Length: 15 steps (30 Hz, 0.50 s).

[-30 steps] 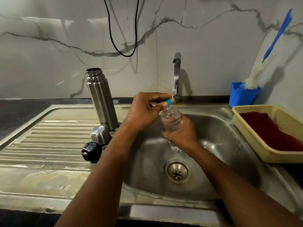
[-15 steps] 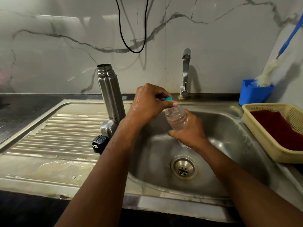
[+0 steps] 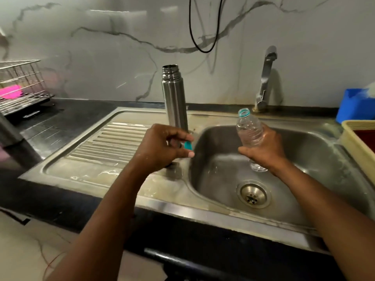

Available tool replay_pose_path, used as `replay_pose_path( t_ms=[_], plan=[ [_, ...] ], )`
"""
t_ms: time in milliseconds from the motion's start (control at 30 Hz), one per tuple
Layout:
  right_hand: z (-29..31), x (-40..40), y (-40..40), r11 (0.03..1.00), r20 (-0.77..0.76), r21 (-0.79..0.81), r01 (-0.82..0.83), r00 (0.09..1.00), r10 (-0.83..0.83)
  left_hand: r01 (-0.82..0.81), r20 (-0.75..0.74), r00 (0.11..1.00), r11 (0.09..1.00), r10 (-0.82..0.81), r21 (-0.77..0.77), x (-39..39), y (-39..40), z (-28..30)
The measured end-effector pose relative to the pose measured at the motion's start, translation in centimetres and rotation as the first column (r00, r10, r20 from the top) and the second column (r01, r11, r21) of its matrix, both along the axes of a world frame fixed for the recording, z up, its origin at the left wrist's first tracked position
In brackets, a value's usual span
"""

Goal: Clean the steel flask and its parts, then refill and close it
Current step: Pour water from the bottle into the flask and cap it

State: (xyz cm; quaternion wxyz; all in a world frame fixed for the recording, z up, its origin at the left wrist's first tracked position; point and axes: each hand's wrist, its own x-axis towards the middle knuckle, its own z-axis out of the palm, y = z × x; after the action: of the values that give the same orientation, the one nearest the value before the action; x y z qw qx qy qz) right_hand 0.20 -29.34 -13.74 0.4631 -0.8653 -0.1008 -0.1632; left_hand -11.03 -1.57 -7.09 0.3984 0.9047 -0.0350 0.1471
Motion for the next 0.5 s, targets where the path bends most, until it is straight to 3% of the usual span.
replay_pose_path(
  t_ms=[67, 267, 500],
  plan=[
    [0.0, -0.1, 0.0, 1.000, -0.007, -0.006, 0.006, 1.000, -0.006, -0.023, -0.055, 0.998, 0.998, 0.026, 0.055, -1.9, 1.7, -1.4],
    [0.0, -0.2, 0.0, 1.000, -0.019, -0.014, -0.010, 1.000, 0.009, -0.077, -0.209, 0.975, 0.997, 0.077, 0.010, -5.3, 4.2, -4.8],
    [0.2, -0.5, -0.1, 0.999, -0.014, -0.029, -0.013, 1.000, 0.013, -0.098, -0.159, 0.980, 0.987, 0.118, 0.125, -5.5, 5.1, -5.1]
  ],
)
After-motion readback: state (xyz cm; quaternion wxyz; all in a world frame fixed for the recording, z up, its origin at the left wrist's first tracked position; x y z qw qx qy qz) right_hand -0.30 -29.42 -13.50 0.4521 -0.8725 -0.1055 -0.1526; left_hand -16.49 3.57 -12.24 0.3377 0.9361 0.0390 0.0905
